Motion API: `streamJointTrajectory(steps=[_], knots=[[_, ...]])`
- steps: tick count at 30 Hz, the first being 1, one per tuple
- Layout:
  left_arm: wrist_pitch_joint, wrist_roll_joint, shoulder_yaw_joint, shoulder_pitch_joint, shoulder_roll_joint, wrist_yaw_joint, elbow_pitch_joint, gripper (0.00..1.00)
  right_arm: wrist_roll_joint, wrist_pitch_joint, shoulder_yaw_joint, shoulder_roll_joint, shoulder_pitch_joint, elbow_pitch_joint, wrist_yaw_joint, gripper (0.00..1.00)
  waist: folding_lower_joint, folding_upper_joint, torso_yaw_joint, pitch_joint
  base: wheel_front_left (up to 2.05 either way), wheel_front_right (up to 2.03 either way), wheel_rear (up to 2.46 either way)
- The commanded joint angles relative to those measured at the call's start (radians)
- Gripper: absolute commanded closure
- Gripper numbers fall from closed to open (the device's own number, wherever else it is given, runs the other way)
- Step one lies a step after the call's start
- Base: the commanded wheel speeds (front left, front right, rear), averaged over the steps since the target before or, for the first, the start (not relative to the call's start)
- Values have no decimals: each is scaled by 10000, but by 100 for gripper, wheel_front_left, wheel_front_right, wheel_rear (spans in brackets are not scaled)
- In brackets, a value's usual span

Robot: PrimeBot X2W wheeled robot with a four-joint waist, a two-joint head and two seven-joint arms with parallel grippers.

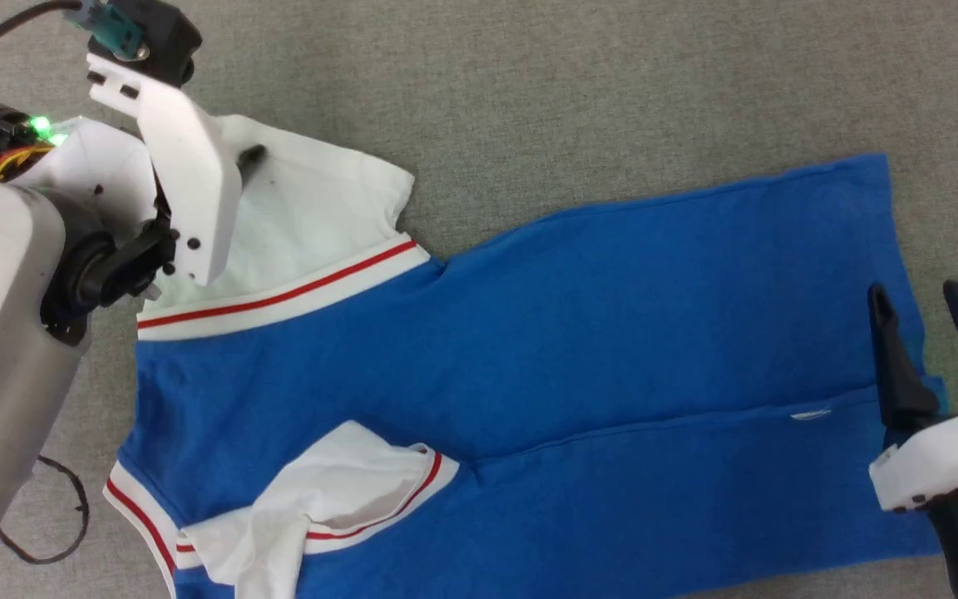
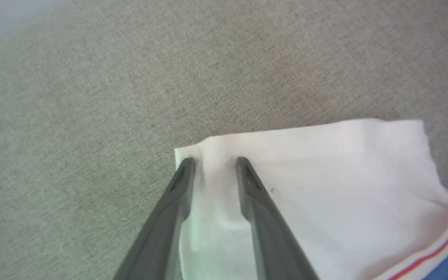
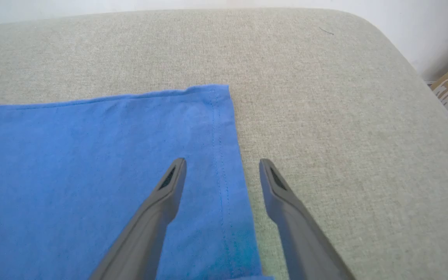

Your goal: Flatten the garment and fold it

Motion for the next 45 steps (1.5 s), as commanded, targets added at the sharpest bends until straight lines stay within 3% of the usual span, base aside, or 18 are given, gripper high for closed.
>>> streamJointTrajectory(steps=[1,8,15,29,40,41,42,43,45], knots=[[18,-65,-42,130,43,59,78,100,4,-11,24,25,-220,-44,-9,0,-1,-1,9,-18,0,0,0],[-845,-105,139,519,-91,153,227,100,-176,317,197,-41,-693,-628,-9,0,-1,-1,163,-418,0,0,0],[-1743,-270,376,996,-306,262,164,100,-189,1044,180,-751,-1899,-1253,-9,0,-1,-1,386,-883,0,0,0],[-1713,-234,240,782,-482,369,-246,100,604,4935,-381,-1575,-3515,1015,-9,0,-1,-1,810,-61,0,0,0],[-1706,-231,236,531,-531,420,-377,100,1049,5445,-539,-1505,-3752,1619,-9,1,-1,-1,1035,336,0,0,0],[-1725,-241,247,533,-527,422,-385,100,1065,5498,-565,-1492,-3771,1657,-9,55,-1,-1,1051,366,0,0,0],[-1743,-249,257,540,-515,421,-388,100,1070,5522,-589,-1484,-3799,1678,-9,82,-1,-1,1062,388,0,0,0],[-1758,-256,265,546,-502,417,-389,100,1069,5518,-598,-1488,-3831,1685,-9,100,-1,-1,1071,401,0,0,0],[-1832,-264,294,568,-489,424,-374,100,1052,5413,-596,-1505,-3886,1670,-9,100,-1,-1,1072,367,0,0,0]])
